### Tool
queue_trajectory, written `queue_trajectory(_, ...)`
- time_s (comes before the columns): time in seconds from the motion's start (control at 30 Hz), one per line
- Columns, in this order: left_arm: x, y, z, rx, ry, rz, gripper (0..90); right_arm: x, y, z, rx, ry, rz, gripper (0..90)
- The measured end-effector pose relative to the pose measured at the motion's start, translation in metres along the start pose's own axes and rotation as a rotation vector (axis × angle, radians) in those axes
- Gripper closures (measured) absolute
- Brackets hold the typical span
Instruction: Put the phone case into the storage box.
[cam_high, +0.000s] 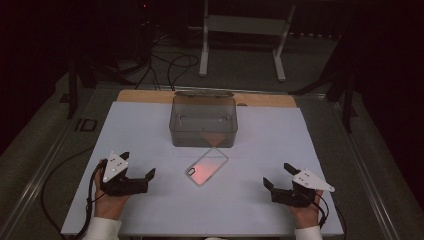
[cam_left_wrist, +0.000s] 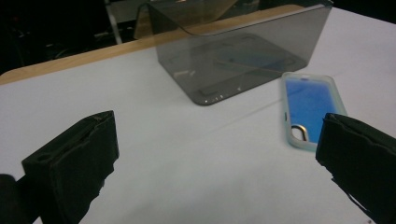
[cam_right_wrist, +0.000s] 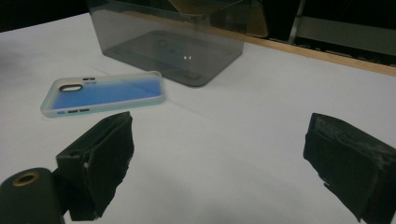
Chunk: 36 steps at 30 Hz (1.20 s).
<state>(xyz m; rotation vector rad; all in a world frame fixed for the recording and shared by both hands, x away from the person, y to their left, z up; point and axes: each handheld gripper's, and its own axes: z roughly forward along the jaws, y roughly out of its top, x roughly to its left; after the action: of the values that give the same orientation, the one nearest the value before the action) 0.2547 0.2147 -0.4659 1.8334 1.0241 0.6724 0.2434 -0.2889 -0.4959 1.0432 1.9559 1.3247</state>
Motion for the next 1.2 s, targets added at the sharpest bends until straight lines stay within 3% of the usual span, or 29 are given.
queue_trajectory(0.37, -0.001, 0.011, 0.016, 0.022, -0.025, 0.021, 0.1, -0.001, 0.0, 0.0, 0.002, 0.003, 0.003, 8.6)
queue_trajectory(0.87, -0.006, 0.025, 0.041, 0.102, -0.068, 0.032, 0.1, -0.001, 0.0, 0.001, 0.006, 0.011, 0.004, 8.6)
queue_trajectory(1.2, -0.012, 0.034, 0.056, 0.165, -0.104, 0.062, 0.6, -0.001, 0.0, 0.001, 0.006, 0.009, 0.006, 8.6)
